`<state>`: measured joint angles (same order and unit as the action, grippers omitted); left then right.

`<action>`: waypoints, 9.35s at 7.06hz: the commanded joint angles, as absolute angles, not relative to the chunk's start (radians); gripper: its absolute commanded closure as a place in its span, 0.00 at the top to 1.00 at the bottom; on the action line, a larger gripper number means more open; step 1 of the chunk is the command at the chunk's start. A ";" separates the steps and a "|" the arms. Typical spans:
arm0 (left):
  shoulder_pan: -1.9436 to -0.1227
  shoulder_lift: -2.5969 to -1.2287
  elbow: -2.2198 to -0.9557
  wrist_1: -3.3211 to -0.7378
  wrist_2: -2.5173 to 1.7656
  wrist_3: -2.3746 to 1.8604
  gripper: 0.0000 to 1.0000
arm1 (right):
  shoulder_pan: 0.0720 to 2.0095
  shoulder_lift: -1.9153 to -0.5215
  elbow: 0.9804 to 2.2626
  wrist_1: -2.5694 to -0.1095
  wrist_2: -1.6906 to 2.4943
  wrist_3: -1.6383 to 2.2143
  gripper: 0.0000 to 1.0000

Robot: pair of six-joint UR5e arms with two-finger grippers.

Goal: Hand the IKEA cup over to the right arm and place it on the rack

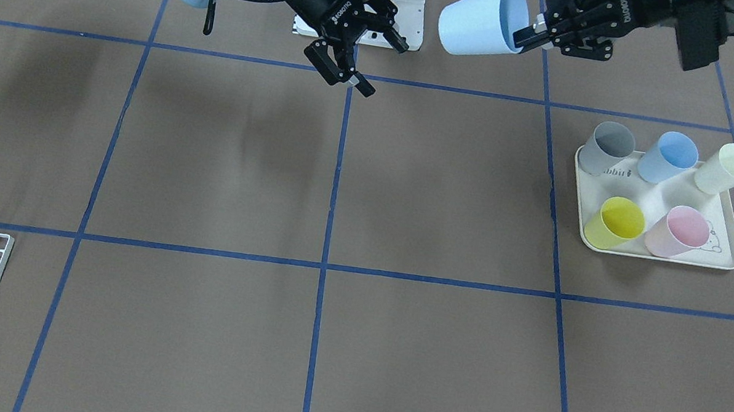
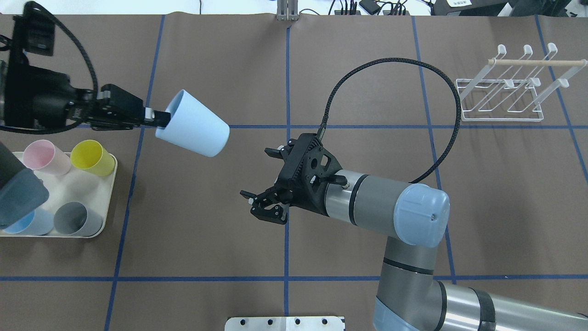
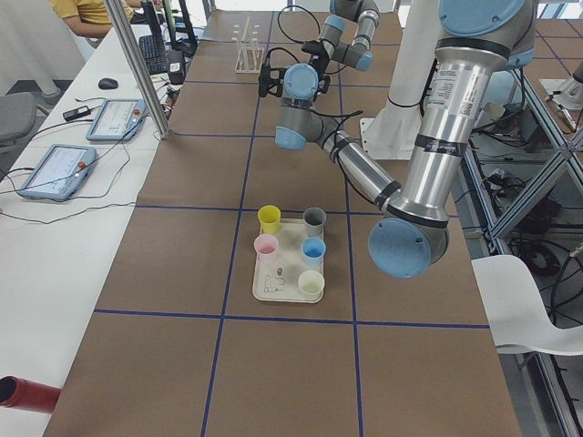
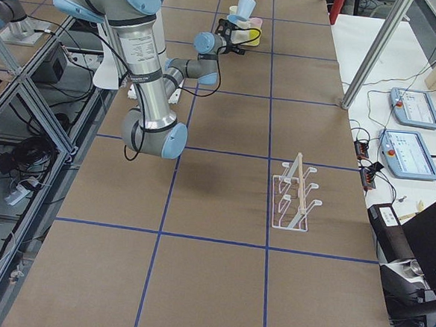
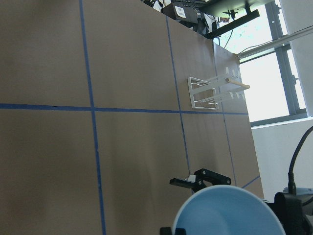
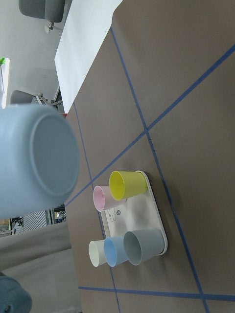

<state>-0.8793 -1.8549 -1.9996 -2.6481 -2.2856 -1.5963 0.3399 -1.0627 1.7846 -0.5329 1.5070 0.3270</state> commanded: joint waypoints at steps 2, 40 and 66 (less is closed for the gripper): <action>-0.786 -1.911 -1.928 -2.646 -2.186 -1.603 0.00 | 0.322 -1.048 1.793 -0.526 1.505 0.327 0.98; -1.320 -1.353 -1.936 -2.392 -2.321 -0.373 1.00 | 0.938 -1.092 1.807 -1.161 1.987 0.090 0.00; -1.364 -1.296 -1.947 -2.365 -2.362 -0.282 1.00 | 0.914 -1.436 1.896 -1.626 1.114 -1.305 0.00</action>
<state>-1.3627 -1.2962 -1.9460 -2.3654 -2.3623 -0.2816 0.9205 -1.4363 1.9102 -1.6267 1.1303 -1.3112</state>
